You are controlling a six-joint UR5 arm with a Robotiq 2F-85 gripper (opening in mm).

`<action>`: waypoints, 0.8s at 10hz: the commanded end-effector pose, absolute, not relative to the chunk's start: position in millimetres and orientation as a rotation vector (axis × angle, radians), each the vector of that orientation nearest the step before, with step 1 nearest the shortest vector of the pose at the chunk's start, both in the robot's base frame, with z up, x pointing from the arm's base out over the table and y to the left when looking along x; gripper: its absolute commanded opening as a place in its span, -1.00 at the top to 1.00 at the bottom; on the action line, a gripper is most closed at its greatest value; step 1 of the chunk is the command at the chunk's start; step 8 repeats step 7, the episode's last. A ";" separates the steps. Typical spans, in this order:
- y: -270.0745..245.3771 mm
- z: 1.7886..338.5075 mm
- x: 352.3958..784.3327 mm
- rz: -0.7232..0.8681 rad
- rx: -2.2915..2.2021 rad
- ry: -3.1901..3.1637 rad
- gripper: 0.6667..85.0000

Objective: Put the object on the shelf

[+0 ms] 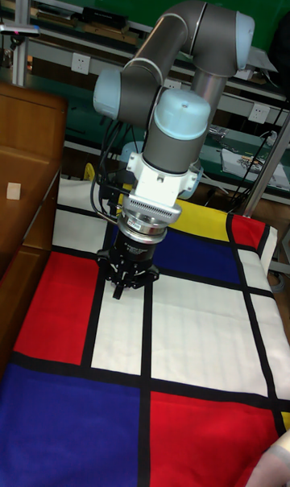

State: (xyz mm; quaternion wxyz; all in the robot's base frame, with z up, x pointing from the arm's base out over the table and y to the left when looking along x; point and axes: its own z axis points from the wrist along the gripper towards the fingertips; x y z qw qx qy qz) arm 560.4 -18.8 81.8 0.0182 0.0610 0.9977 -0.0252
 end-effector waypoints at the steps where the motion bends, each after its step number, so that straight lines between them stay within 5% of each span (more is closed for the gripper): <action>1: -20.7 78.5 560.2 -0.066 0.182 3.092 0.99; 8: -22.5 74.7 562.3 -0.077 0.176 3.080 0.99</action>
